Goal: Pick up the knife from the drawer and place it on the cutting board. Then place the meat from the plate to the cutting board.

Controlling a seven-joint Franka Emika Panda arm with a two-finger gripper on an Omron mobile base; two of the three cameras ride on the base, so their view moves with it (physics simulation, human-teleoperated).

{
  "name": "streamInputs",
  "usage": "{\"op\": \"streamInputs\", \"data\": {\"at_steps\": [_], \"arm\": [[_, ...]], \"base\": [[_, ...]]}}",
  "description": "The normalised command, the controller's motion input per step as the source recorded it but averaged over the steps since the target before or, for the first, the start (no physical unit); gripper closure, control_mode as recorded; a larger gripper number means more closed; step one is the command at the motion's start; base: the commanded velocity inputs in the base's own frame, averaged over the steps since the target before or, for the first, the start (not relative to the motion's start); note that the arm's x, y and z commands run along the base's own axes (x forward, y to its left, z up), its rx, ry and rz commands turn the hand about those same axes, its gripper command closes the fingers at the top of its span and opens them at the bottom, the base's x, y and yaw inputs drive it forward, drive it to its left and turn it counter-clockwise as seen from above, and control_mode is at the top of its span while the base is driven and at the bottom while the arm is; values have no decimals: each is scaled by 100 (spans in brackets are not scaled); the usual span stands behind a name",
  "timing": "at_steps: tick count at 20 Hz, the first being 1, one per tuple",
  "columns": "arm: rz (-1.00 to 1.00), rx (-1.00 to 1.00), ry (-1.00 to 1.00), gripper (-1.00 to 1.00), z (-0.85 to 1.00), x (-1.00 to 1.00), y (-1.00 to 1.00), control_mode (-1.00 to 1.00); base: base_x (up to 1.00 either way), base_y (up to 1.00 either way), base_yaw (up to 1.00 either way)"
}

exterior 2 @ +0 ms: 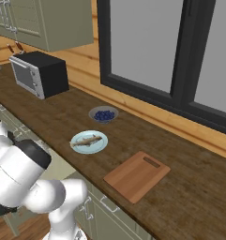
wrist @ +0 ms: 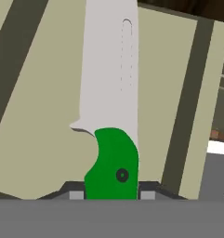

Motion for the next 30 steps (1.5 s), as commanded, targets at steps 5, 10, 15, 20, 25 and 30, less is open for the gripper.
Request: {"op": "streamInputs", "data": {"at_steps": [5, 10, 15, 20, 25, 30], "arm": [[0, 0, 13, 100, 74, 0, -99, -100], [0, 0, 7, 100, 41, 0, -100, -100], [0, -2, 1, 100, 36, 0, -100, -100], [0, -5, 1, 100, 45, 0, -100, -100], [0, -5, 0, 100, 27, 0, -100, -100], [0, 0, 1, 100, 15, 0, -100, -100]], "base": [[0, 0, 0], [0, 0, 0], [0, 0, 0], [0, 0, 0], [0, 0, 0], [0, 0, 0]]}}
